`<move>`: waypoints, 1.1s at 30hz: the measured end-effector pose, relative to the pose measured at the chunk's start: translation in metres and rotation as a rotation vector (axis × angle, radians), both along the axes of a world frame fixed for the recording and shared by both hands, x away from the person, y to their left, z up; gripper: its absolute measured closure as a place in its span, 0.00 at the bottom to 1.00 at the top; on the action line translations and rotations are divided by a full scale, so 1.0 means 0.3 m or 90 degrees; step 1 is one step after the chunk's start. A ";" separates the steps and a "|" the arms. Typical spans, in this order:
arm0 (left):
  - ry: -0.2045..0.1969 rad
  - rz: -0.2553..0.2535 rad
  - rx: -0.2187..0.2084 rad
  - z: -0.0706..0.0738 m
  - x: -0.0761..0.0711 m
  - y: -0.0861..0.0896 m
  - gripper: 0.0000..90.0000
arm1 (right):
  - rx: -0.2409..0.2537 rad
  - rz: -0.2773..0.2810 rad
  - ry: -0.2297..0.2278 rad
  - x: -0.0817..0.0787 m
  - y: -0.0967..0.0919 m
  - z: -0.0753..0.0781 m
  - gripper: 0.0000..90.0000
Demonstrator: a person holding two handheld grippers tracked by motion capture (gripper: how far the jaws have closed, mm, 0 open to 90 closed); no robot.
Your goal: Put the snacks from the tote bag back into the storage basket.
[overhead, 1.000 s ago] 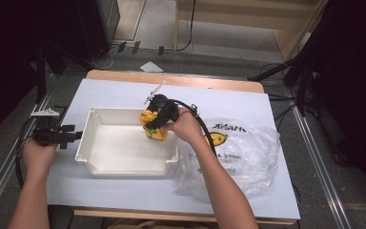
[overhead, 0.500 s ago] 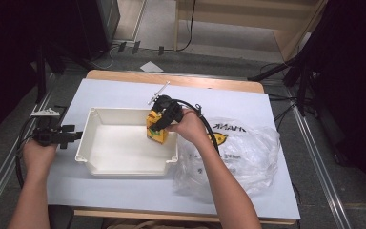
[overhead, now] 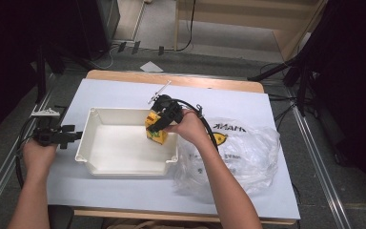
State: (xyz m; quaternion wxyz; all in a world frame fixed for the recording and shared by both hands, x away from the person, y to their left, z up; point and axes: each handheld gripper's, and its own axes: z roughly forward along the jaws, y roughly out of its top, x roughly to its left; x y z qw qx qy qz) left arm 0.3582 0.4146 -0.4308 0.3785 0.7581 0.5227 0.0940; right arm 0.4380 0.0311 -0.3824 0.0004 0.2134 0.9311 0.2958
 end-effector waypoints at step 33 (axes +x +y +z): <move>0.001 0.003 0.004 0.000 0.000 -0.003 0.28 | 0.012 0.029 -0.003 -0.157 -0.031 0.056 1.00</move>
